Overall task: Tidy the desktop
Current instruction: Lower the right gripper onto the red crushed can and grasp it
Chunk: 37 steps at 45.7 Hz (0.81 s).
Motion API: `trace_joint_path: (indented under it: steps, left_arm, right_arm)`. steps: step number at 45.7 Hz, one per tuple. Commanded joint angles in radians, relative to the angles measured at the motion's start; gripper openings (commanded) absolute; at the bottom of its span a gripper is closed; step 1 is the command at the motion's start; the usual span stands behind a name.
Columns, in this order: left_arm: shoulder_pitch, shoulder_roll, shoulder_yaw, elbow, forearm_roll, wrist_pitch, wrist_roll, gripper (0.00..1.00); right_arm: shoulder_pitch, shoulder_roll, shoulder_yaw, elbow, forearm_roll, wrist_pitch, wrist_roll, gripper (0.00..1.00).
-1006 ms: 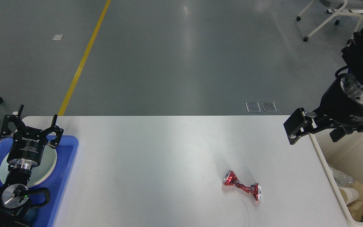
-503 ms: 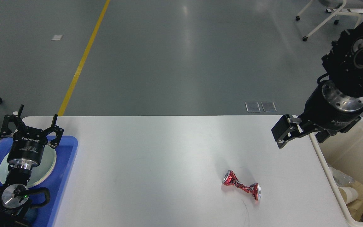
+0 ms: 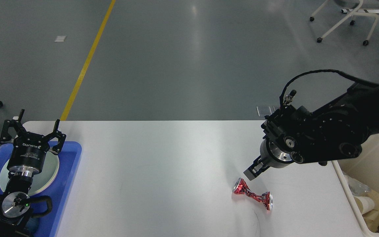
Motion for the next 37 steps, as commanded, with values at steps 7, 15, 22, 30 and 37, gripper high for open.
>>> trace_joint_path:
  steps: [7, 15, 22, 30, 37]
  left_arm:
    - [0.0, 0.0, 0.0, 0.0, 0.0, 0.0, 0.0, 0.97]
    - [0.0, 0.0, 0.0, 0.0, 0.0, 0.0, 0.0, 0.97]
    - [0.0, 0.0, 0.0, 0.0, 0.0, 0.0, 0.0, 0.97]
    - [0.0, 0.0, 0.0, 0.0, 0.0, 0.0, 0.0, 0.97]
    - [0.0, 0.0, 0.0, 0.0, 0.0, 0.0, 0.0, 0.97]
  right_arm:
    - [-0.194, 0.116, -0.022, -0.114, -0.159, -0.031, 0.004, 0.85]
    - [-0.335, 0.2, -0.029, -0.274, -0.183, -0.034, 0.003, 0.86]
    - [-0.433, 0.216, -0.033, -0.361, -0.185, -0.057, 0.001, 0.86]
    - [-0.492, 0.228, -0.036, -0.396, -0.185, -0.058, -0.003, 0.86]
    - [-0.522, 0.228, -0.048, -0.43, -0.186, -0.061, -0.003, 0.84]
